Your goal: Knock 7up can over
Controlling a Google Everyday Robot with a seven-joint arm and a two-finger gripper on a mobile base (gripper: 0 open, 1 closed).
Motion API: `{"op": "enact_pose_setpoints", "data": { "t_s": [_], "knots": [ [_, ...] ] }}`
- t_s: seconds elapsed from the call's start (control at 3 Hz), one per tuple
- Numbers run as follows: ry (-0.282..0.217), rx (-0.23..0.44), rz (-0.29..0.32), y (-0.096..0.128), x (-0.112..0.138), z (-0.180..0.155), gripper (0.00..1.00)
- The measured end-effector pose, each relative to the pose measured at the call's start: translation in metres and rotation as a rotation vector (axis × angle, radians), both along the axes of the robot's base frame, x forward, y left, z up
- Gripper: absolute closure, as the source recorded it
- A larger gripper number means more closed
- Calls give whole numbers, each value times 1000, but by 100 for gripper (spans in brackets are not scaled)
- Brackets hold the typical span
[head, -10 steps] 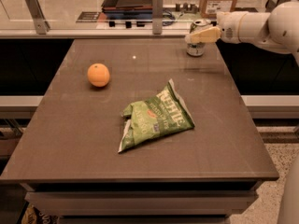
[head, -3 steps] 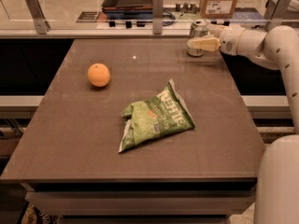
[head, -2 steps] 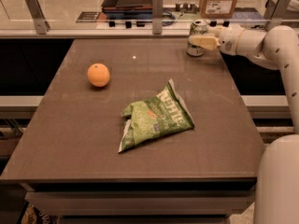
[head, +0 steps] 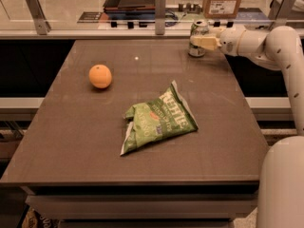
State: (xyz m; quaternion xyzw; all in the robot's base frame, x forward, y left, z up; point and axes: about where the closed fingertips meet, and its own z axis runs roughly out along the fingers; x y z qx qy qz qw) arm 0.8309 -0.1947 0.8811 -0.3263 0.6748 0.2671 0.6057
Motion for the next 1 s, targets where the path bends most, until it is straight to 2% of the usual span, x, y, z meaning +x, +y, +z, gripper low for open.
{"op": "enact_pose_setpoints", "data": {
  "t_s": [0.33, 1.0],
  "knots": [
    [9, -11, 4, 4, 0, 1, 100],
    [62, -107, -29, 2, -6, 18, 100]
  ]
}}
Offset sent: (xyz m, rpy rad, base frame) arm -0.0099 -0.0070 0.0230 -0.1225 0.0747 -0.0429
